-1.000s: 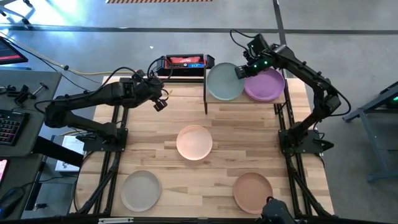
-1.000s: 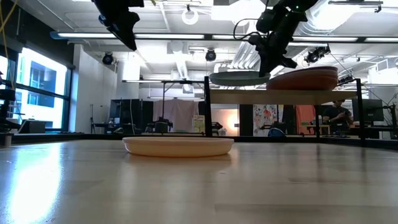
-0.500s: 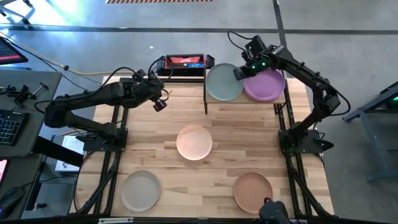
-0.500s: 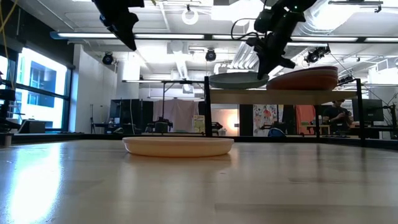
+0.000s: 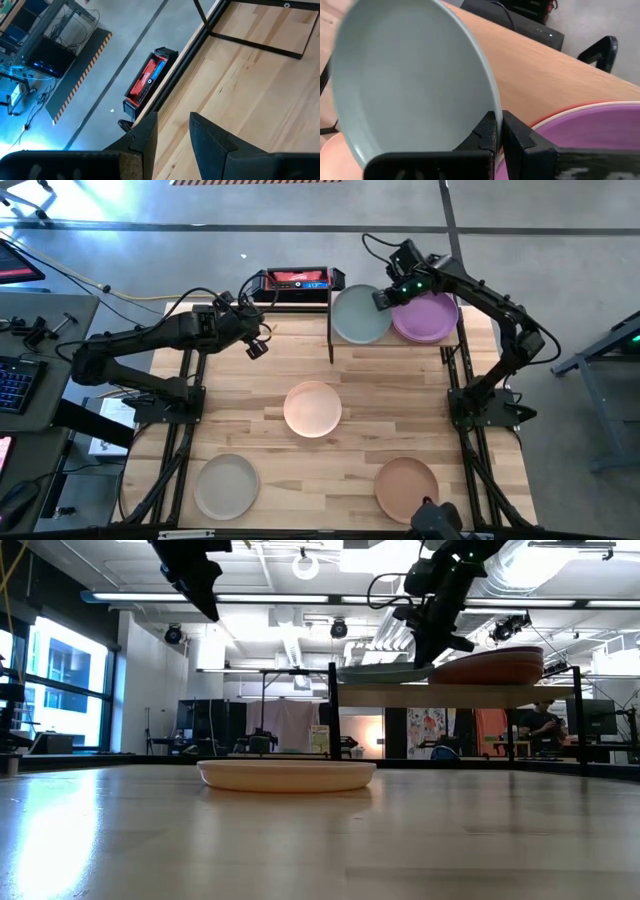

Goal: Place and stack plates onto a shelf
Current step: Put the light blue plate on the shelf

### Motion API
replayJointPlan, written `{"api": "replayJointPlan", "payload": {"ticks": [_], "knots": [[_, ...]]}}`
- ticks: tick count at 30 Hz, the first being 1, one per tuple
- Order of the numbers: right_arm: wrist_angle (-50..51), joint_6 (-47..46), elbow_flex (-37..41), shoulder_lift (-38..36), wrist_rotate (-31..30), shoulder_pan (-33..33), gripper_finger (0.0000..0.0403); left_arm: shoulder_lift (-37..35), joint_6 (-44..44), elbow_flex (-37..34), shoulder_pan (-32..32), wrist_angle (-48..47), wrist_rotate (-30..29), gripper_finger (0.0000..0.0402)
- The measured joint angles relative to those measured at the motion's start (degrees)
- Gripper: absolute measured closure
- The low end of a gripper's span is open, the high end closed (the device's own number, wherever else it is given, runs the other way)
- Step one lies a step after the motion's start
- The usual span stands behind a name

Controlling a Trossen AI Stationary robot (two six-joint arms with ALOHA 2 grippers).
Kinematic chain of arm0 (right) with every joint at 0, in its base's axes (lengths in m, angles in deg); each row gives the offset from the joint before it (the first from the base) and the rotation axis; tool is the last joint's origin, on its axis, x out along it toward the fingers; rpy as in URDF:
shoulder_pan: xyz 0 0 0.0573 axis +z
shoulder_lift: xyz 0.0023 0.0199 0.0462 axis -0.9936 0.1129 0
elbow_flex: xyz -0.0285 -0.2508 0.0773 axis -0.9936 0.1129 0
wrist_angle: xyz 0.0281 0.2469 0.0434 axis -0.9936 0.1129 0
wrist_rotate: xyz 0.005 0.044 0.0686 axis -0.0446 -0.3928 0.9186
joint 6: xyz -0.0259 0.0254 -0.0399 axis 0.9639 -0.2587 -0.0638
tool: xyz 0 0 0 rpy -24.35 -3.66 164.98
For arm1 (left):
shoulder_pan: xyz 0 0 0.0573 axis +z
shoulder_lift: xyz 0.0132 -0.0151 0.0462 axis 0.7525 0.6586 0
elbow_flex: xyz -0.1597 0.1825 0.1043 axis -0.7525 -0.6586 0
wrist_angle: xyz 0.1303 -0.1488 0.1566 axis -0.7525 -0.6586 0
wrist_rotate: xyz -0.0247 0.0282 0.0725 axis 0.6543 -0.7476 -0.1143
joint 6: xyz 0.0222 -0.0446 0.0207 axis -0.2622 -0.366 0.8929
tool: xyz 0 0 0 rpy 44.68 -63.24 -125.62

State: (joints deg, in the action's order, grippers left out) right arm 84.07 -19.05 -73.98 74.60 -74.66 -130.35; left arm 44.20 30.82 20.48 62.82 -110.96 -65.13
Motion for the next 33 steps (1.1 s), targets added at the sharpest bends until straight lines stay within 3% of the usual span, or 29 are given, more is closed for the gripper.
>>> {"api": "replayJointPlan", "payload": {"ticks": [33], "knots": [[-1.51, -0.24, -0.46, 2.14, -2.46, 0.35, 0.0402, 0.00, 0.02, 0.00, 0.01, -0.34, 0.09, 0.0300]]}}
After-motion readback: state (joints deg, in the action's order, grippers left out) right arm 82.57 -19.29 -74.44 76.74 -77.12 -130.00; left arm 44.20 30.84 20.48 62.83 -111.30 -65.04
